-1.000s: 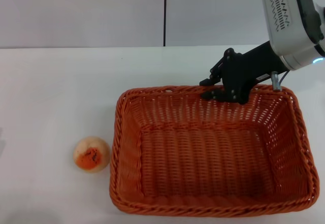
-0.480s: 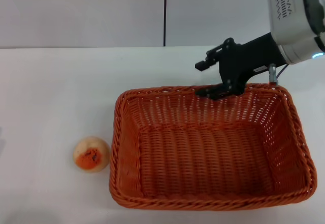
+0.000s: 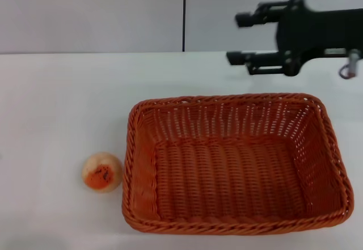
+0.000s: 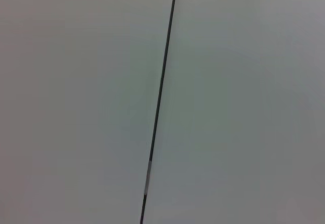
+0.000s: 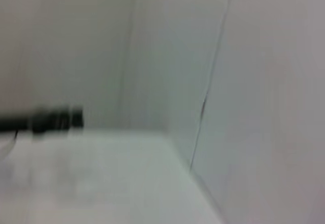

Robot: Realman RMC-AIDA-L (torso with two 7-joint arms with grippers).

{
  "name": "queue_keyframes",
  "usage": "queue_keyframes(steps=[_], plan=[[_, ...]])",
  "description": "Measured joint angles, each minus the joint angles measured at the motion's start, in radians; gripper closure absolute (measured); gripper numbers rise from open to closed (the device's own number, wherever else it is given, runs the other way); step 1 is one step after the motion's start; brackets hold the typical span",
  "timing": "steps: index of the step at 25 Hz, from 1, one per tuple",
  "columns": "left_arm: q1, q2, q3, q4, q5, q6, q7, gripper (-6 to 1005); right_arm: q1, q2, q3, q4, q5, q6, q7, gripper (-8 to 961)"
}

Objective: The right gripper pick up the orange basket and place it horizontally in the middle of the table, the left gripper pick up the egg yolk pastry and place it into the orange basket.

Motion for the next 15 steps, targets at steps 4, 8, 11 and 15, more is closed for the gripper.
queue_keyframes(steps=[4, 8, 11, 15], plan=[[-0.043, 0.001, 0.006, 0.104, 0.003, 0.036, -0.084, 190, -0.185, 0.003, 0.008, -0.002, 0.289, -0.018, -0.058, 288], [-0.06, 0.002, 0.007, 0.139, 0.004, 0.047, -0.098, 189, -0.297, 0.009, 0.02, 0.086, 0.462, -0.038, -0.161, 287], [-0.063, 0.003, 0.007, 0.144, 0.004, 0.045, -0.101, 189, -0.362, 0.009, 0.049, 0.242, 0.606, -0.038, -0.291, 287], [-0.074, 0.003, 0.008, 0.154, 0.004, 0.042, -0.103, 189, -0.386, 0.006, 0.142, 0.517, 0.732, -0.03, -0.502, 287]])
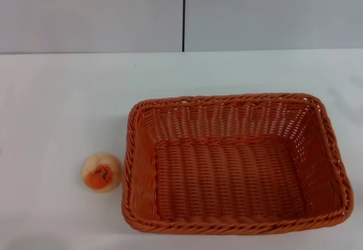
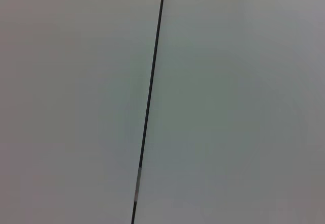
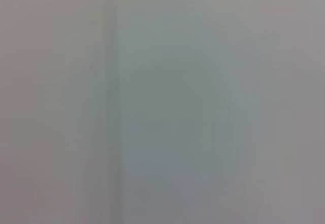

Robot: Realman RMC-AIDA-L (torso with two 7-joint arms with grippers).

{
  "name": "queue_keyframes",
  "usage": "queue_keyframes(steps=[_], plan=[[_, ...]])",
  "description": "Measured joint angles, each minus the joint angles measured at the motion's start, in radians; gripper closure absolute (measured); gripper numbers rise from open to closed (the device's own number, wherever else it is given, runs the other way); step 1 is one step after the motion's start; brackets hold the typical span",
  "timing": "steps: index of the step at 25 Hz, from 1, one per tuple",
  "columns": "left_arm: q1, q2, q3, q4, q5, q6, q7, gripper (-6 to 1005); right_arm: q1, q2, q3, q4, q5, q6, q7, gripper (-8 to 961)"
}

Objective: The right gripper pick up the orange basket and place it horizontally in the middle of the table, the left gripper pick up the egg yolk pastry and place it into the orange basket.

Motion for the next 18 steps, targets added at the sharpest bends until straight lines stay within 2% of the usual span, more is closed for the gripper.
queue_keyframes(steps=[3, 4, 14, 18], plan=[[0.002, -0.004, -0.003, -0.004, -0.005, 0.021, -0.001, 189, 0.031, -0.002, 0.074, 0.237, 0.086, 0.027, -0.178, 287], [0.008, -0.005, -0.005, -0.006, -0.006, 0.031, -0.001, 189, 0.047, -0.001, 0.118, 0.356, 0.121, 0.056, -0.282, 287], [0.028, -0.005, -0.007, 0.003, -0.008, 0.06, -0.016, 189, 0.082, 0.002, 0.273, 0.594, 0.137, 0.108, -0.441, 288], [0.041, -0.006, -0.01, -0.009, -0.008, 0.07, -0.014, 189, 0.099, 0.002, 0.311, 0.611, 0.138, 0.107, -0.451, 288]])
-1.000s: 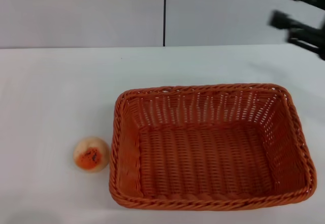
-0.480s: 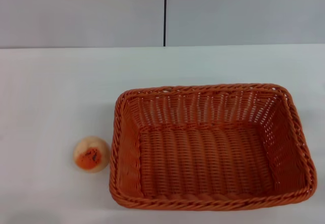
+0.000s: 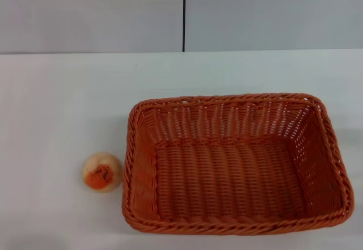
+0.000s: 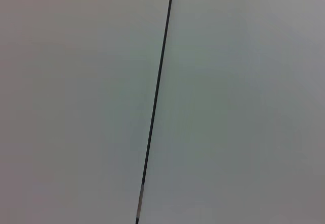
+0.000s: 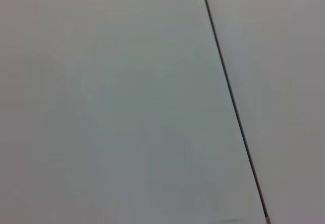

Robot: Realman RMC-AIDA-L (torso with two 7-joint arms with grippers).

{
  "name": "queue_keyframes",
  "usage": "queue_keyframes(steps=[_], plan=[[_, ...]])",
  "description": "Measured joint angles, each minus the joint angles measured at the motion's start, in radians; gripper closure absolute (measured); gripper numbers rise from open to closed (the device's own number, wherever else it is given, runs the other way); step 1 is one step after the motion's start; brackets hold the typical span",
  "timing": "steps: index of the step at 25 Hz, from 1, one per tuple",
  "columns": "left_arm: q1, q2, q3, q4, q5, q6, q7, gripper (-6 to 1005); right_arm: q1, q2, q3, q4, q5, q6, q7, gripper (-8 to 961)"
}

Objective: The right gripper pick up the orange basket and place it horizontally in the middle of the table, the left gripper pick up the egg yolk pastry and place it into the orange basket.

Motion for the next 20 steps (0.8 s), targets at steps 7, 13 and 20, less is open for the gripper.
queue_keyframes(steps=[7, 13, 20], plan=[[0.0, -0.003, -0.003, -0.011, 0.001, -0.004, 0.008, 189, 0.021, -0.002, 0.015, 0.043, -0.003, -0.005, -0.003, 287], [0.014, -0.003, -0.004, -0.01, -0.001, 0.001, 0.009, 189, 0.02, -0.001, 0.017, 0.073, -0.004, 0.006, -0.004, 287], [0.028, -0.003, -0.014, -0.012, -0.001, 0.005, 0.036, 189, 0.028, -0.001, 0.018, 0.11, -0.001, -0.001, -0.005, 288]])
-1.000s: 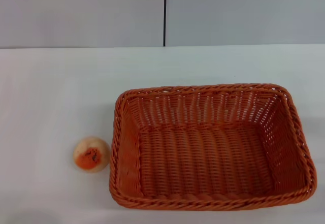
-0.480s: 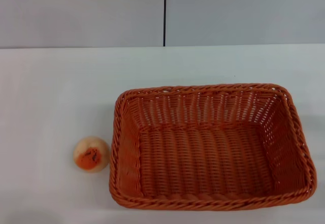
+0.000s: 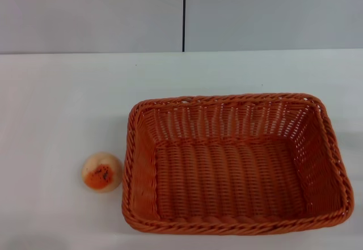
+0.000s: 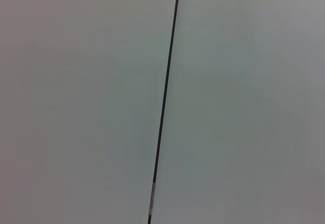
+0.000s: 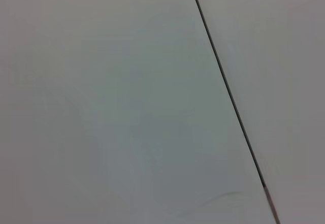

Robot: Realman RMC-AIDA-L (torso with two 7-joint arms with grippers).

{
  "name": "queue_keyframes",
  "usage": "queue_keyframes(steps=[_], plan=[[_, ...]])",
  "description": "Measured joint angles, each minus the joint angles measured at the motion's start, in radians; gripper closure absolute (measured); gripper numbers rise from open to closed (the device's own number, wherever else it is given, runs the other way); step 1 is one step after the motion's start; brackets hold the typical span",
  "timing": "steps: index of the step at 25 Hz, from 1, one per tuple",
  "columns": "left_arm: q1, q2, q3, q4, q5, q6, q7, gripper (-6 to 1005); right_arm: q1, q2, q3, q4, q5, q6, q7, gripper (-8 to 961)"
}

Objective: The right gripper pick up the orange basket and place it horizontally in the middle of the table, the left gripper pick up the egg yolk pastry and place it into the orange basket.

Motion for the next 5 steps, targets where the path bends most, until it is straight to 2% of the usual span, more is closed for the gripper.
queue_keyframes(steps=[5], plan=[[0.004, 0.0, -0.016, -0.001, -0.001, 0.003, 0.0, 189, 0.029, 0.0, 0.0, 0.007, 0.001, -0.003, -0.001, 288]])
